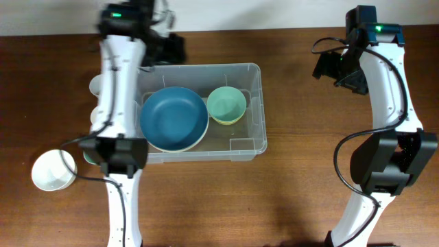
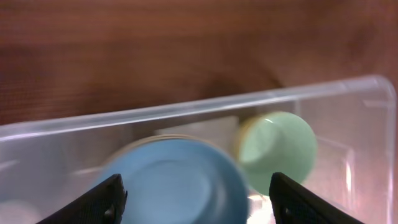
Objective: Pack container
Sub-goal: 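Withdraw the left gripper and grasp the white bowl's rim, then carry the white bowl into the bin and stack it on the mint bowl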
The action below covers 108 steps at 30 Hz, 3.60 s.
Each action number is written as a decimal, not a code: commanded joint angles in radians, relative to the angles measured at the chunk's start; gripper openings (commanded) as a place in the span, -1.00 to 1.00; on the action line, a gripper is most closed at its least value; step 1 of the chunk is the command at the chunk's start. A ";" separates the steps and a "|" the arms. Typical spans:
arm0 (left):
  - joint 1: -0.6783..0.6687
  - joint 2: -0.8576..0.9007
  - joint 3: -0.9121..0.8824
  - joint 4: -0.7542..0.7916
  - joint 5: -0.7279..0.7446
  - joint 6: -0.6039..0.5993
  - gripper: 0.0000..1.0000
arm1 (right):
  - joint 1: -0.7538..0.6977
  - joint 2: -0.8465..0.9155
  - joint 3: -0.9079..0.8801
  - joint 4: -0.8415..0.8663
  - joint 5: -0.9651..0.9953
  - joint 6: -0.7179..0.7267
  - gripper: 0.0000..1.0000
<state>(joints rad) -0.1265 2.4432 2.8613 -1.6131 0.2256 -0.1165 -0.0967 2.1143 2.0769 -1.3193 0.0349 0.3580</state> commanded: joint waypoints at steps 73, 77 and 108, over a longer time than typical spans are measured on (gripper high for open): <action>0.800 -0.674 -1.701 0.620 -0.397 -0.889 0.99 | -0.002 -0.002 -0.003 0.000 -0.001 -0.006 0.98; 0.800 -0.674 -1.711 0.647 -0.395 -0.889 0.99 | -0.002 -0.002 -0.003 0.000 -0.001 -0.006 0.98; 0.811 -0.675 -1.775 0.817 -0.357 -0.829 -0.85 | -0.002 -0.002 -0.003 0.000 -0.001 -0.006 0.98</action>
<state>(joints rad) 0.6701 1.7821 1.0786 -0.7986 -0.1314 -0.9463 -0.0971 2.1143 2.0769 -1.3193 0.0349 0.3580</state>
